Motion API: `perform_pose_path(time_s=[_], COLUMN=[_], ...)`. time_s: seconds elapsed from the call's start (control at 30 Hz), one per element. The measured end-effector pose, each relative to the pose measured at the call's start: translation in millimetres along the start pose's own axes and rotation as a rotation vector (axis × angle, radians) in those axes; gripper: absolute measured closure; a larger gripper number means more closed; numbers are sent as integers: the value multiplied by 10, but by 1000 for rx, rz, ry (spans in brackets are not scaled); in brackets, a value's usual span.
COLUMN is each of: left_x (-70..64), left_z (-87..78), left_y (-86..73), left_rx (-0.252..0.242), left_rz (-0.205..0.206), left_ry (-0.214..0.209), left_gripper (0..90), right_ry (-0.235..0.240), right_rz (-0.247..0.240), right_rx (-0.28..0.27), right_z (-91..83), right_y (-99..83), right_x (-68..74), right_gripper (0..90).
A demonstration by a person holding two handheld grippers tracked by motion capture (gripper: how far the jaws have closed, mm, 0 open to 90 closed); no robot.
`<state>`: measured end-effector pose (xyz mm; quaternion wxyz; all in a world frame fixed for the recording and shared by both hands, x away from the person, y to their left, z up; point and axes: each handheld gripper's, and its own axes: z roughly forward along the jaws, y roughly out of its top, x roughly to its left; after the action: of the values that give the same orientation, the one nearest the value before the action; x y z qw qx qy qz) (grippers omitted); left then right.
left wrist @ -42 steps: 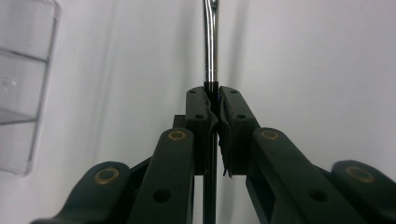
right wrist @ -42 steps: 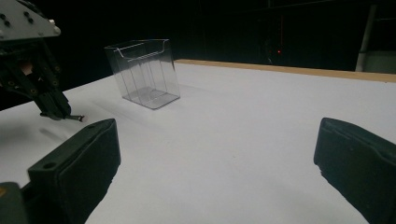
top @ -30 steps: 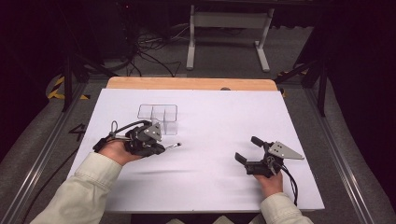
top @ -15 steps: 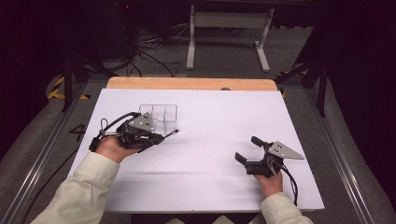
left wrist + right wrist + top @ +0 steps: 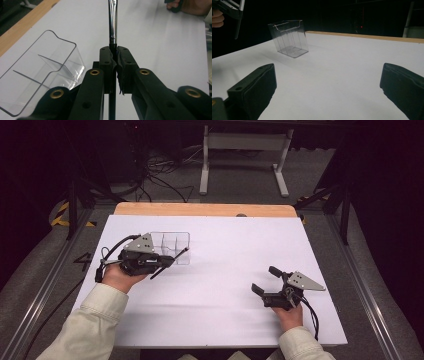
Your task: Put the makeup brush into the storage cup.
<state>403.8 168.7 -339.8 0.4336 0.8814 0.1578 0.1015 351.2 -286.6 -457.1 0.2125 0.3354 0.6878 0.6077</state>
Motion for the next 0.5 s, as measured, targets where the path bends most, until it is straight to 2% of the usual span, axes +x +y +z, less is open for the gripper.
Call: perform_pose_path(time_s=[0.43, 0.47, 0.5], left_x=[59, 75, 75], left_z=[-43, -52, -52], left_y=[-48, -58, -58], left_rx=[-123, -148, -148], left_rz=[-51, -58, -58], left_ry=[12, 18, 18], left_gripper=[833, 833, 833], right_ry=[1, 1, 2], right_rz=[1, 1, 1], right_rx=[0, 1, 1], right_z=[1, 2, 2], right_y=[0, -1, 0], right_x=[1, 1, 1], right_gripper=[12, 12, 12])
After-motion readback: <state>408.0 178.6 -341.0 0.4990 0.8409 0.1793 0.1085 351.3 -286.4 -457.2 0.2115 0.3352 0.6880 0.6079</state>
